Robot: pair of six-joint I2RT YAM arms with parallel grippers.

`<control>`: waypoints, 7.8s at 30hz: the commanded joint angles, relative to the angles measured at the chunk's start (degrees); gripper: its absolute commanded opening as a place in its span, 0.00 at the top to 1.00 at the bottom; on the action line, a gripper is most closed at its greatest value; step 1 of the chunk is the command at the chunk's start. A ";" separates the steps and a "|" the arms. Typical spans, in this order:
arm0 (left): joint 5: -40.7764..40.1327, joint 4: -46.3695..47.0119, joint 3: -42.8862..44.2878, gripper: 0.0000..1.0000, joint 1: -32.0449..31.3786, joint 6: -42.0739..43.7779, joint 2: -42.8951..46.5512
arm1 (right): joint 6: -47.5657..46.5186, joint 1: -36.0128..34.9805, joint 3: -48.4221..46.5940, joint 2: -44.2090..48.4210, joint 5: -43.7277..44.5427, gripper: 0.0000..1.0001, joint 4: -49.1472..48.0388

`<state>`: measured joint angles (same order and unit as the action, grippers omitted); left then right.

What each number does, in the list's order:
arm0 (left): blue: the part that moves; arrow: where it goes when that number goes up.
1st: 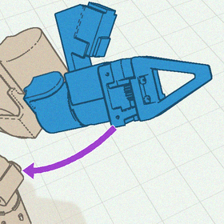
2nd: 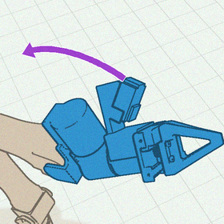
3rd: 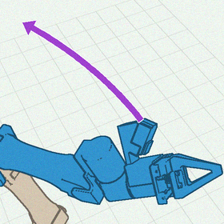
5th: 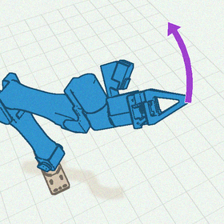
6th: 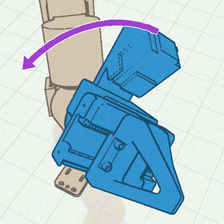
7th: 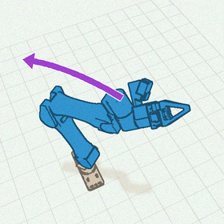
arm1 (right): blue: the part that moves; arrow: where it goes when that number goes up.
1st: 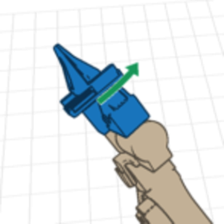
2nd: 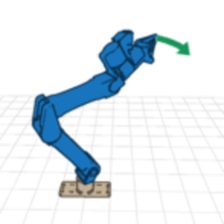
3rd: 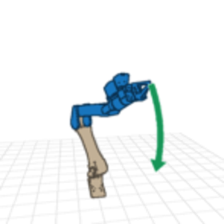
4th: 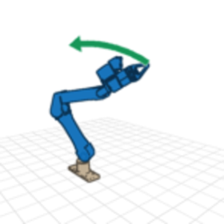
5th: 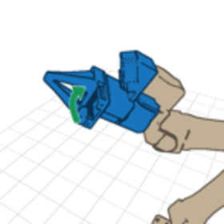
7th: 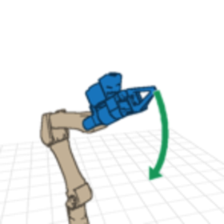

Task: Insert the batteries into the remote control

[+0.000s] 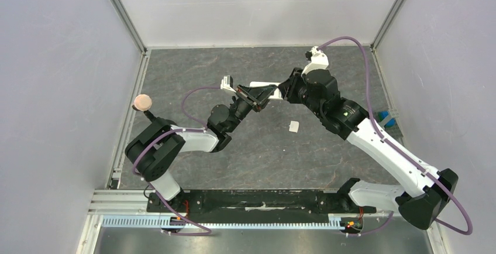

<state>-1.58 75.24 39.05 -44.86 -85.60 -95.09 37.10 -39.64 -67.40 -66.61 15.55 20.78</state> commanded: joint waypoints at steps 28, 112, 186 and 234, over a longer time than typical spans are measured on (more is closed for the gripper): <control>-2.55 9.21 0.47 0.98 -0.31 1.36 -0.07 | 1.81 1.30 -8.12 2.82 3.80 0.52 6.76; 0.36 13.79 1.51 0.98 -1.11 9.25 0.97 | 54.32 12.22 15.00 9.13 -20.65 0.46 -14.86; -1.31 12.89 0.34 0.98 -1.90 8.78 0.74 | 30.48 14.97 6.46 4.03 -27.24 0.29 -11.90; -2.37 12.82 0.76 0.98 -1.90 8.40 1.88 | 35.86 17.56 14.59 7.09 -31.09 0.52 -16.38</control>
<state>-2.52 84.62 39.11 -46.61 -80.03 -95.94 74.76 -22.22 -53.78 -60.66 -13.56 4.75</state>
